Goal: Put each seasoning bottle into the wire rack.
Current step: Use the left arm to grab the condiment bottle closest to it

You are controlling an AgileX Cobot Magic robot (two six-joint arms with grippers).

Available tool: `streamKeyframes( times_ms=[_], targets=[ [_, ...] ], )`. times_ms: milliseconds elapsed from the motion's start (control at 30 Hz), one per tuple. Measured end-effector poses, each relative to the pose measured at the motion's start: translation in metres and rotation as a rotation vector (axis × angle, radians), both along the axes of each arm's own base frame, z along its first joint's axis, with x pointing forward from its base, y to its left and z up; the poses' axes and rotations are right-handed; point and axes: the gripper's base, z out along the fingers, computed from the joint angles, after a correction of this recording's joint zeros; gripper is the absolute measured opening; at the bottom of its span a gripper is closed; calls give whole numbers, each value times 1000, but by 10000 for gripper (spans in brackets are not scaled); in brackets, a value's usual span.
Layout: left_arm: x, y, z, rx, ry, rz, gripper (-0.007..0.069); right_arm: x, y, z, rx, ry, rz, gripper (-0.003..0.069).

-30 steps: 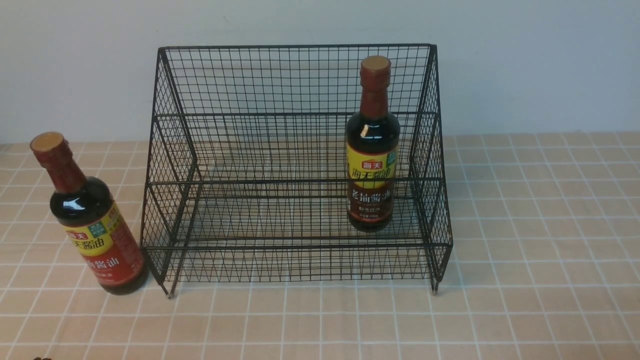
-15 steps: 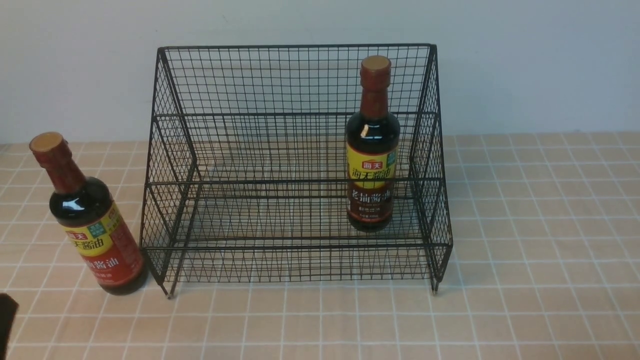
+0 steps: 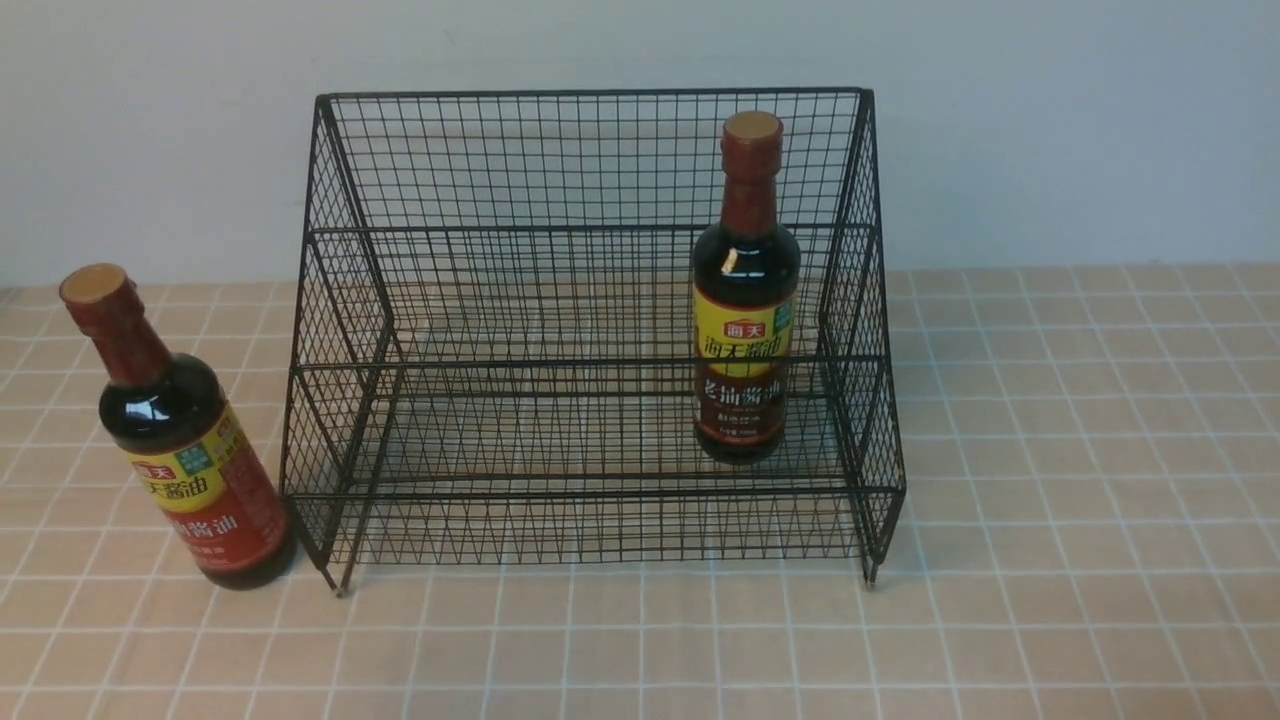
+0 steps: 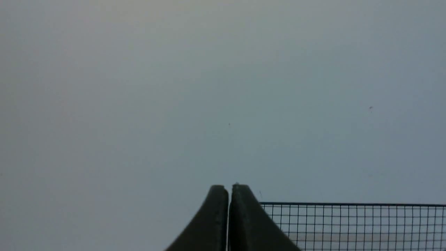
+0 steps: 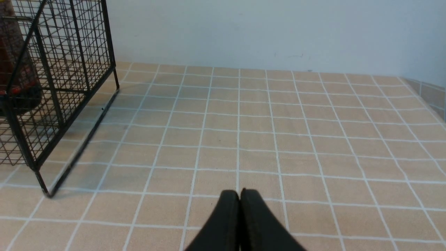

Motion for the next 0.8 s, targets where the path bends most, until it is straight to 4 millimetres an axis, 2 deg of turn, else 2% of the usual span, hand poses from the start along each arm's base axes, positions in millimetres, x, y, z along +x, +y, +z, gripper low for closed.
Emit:
streamKeyframes(
  times_ms=[100,167,200,233,300,367,400,433,500,633,800],
  targets=[
    [25,-3,13,9,76,0,73,0,0,0,0,0,0,-13],
    [45,-5,19,14,125,0,155,0,0,0,0,0,0,-13],
    [50,-5,21,15,136,0,163,0,0,0,0,0,0,-13],
    [58,-6,23,10,144,2,225,0,0,0,0,0,0,-13],
    [70,-6,24,-10,159,8,300,0,0,0,0,0,0,-13],
    [86,-3,23,-85,172,35,414,0,0,0,0,0,0,-13],
    [86,-3,23,-85,172,35,414,0,0,0,0,0,0,-13],
    [96,-1,21,-137,178,65,485,0,0,0,0,0,0,-13],
    [104,3,16,-183,191,103,538,0,0,0,0,0,0,-13],
    [118,4,4,-160,217,143,582,0,0,0,0,0,0,-13],
    [132,4,-10,-126,253,161,582,0,0,0,0,0,0,-13]
  ],
)
